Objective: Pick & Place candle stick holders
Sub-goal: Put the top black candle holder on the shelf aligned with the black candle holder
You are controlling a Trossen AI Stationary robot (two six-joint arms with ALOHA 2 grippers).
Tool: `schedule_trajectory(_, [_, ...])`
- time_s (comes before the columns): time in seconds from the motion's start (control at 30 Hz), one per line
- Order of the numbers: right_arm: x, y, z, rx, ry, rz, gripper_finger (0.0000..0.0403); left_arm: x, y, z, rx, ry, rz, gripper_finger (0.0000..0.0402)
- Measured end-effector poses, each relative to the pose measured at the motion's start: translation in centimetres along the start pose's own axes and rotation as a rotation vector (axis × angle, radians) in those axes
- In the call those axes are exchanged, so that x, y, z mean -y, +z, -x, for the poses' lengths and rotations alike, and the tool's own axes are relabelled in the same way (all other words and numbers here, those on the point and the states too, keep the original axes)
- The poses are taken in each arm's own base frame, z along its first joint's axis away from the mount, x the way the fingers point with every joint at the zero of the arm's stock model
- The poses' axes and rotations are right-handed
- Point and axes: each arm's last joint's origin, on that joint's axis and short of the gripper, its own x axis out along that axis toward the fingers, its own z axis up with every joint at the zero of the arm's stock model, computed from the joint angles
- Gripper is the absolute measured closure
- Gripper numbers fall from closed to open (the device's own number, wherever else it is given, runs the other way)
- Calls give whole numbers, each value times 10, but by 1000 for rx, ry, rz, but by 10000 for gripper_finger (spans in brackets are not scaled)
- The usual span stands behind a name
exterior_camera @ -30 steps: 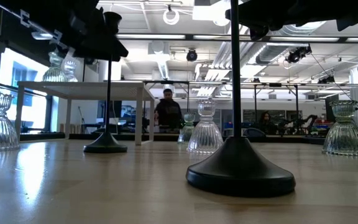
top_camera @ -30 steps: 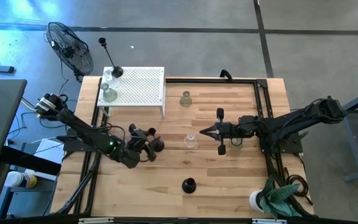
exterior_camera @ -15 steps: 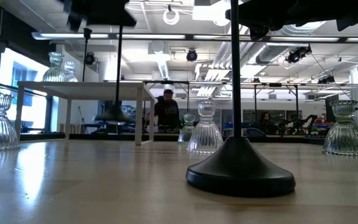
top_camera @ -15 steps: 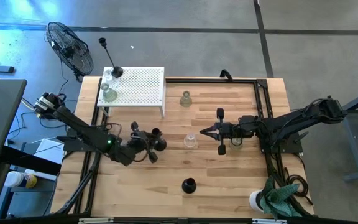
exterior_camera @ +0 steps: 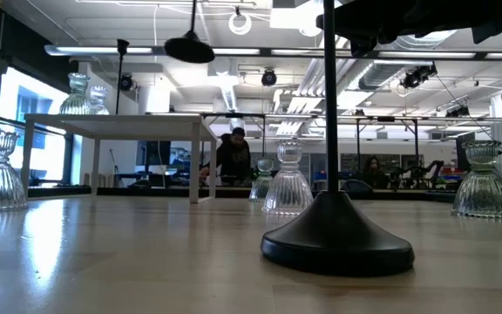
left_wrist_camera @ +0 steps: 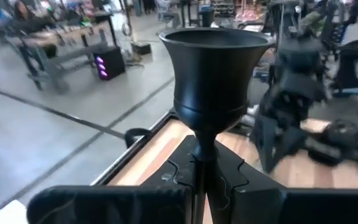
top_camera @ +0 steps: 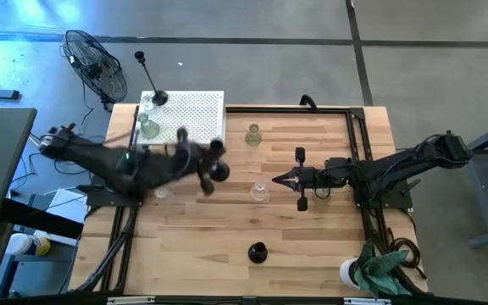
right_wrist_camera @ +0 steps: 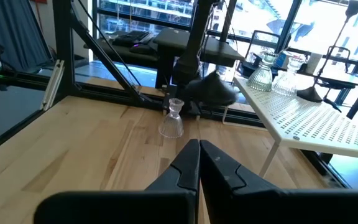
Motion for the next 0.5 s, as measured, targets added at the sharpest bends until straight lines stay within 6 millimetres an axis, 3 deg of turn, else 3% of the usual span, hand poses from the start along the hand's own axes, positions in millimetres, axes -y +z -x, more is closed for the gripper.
schedule_trajectory(0.1, [0, 0, 0, 0, 3, -1, 402, -31, 15, -19, -20, 58, 22, 394])
schedule_trajectory(0.23, [0, 0, 0, 3, 17, 2, 401, -80, 22, -38, -50, 286, 29, 394])
schedule_trajectory(0.5, [0, 0, 0, 4, 20, 27, 401, -158, 16, -57, -83, 600, 112, 395])
